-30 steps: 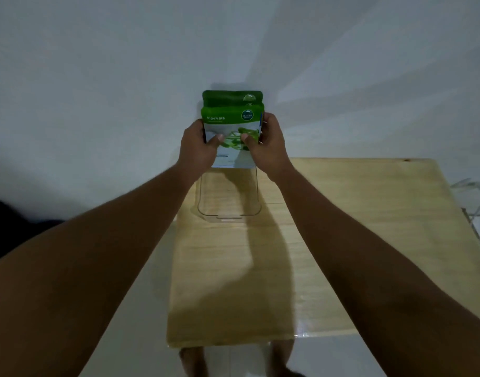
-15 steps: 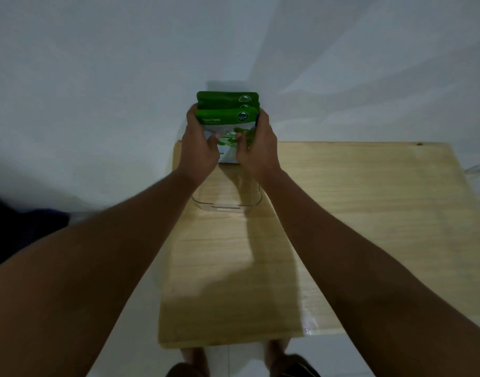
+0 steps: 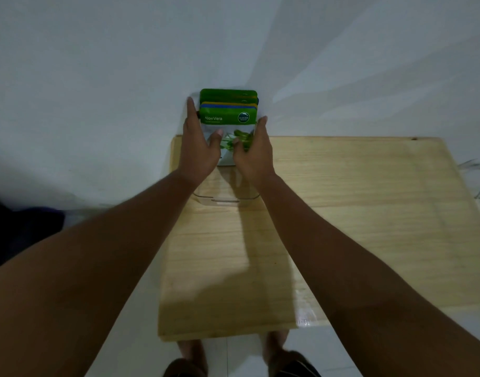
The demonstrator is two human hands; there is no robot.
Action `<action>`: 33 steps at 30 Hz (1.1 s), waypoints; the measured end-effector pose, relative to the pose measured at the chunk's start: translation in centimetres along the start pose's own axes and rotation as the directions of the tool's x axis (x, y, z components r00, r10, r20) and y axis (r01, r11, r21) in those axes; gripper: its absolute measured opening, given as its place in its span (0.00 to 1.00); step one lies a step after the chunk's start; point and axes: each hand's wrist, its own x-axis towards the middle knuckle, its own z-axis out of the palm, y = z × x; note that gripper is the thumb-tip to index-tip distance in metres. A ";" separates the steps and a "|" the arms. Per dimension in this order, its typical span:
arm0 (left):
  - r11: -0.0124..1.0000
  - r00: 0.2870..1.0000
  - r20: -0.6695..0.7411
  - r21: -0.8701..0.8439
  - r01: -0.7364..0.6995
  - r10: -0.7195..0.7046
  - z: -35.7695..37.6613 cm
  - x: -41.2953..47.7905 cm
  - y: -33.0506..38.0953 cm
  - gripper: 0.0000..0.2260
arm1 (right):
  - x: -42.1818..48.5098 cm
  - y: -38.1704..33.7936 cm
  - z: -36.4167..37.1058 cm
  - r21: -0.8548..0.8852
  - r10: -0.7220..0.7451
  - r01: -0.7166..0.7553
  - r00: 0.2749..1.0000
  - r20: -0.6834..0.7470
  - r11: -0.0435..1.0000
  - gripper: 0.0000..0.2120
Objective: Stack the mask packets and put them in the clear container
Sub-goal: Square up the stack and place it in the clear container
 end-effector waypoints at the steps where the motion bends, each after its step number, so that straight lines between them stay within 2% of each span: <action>1: 1.000 1.000 -0.006 0.001 -0.010 0.010 0.0 0.1 0.0 0.33 | -0.2 -0.3 -0.2 0.039 0.013 -0.014 1.000 0.015 0.999 0.39; 5: 0.999 1.000 0.005 -0.039 -0.012 0.012 -0.1 0.1 -0.2 0.28 | -0.1 -0.3 -0.7 0.078 -0.015 0.015 1.000 0.009 0.997 0.38; 10: 0.998 0.992 0.117 -0.033 0.052 -0.048 0.5 -0.2 -0.5 0.32 | -0.3 -1.5 -0.3 0.102 -0.009 0.004 0.999 0.045 0.995 0.37; 12: 0.989 0.985 0.100 -0.026 0.144 -0.141 0.8 0.1 -0.1 0.32 | -0.6 -1.9 -0.2 0.175 0.041 -0.044 0.999 0.020 0.984 0.37; 14: 0.968 0.968 0.004 -0.011 0.251 -0.251 0.8 0.3 0.8 0.31 | -0.9 -2.2 -0.1 0.311 0.084 -0.066 0.995 -0.046 0.948 0.36; 16: 0.979 0.978 -0.055 -0.050 0.197 -0.199 0.7 0.8 1.0 0.29 | -1.2 -2.4 -0.2 0.398 0.084 -0.038 0.992 -0.098 0.917 0.33; 18: 0.987 0.989 -0.041 -0.082 0.138 -0.142 0.7 1.0 0.9 0.25 | -1.1 -2.4 -0.2 0.443 0.084 -0.022 0.989 -0.121 0.896 0.30; 20: 0.982 0.987 -0.040 -0.120 0.149 -0.155 0.6 1.0 0.9 0.27 | -0.9 -2.5 -0.4 0.481 0.083 0.001 0.985 -0.154 0.877 0.28; 22: 0.975 0.988 -0.035 -0.172 0.142 -0.150 0.6 0.9 0.9 0.29 | -0.8 -2.3 -0.4 0.480 0.067 0.025 0.982 -0.174 0.877 0.28; 24: 0.967 0.992 -0.029 -0.231 0.109 -0.119 0.5 0.7 1.0 0.26 | -0.8 -2.6 -0.5 0.470 0.053 0.038 0.983 -0.178 0.882 0.26; 27: 0.917 0.984 -0.036 -0.368 0.150 -0.176 0.3 0.6 1.2 0.26 | -0.5 -2.8 -0.8 0.508 0.087 0.024 0.977 -0.193 0.861 0.28; 33: 0.909 0.990 -0.004 -0.396 0.127 -0.140 -0.4 0.2 0.9 0.24 | -0.4 -2.5 -0.8 0.498 0.068 0.028 0.983 -0.173 0.867 0.26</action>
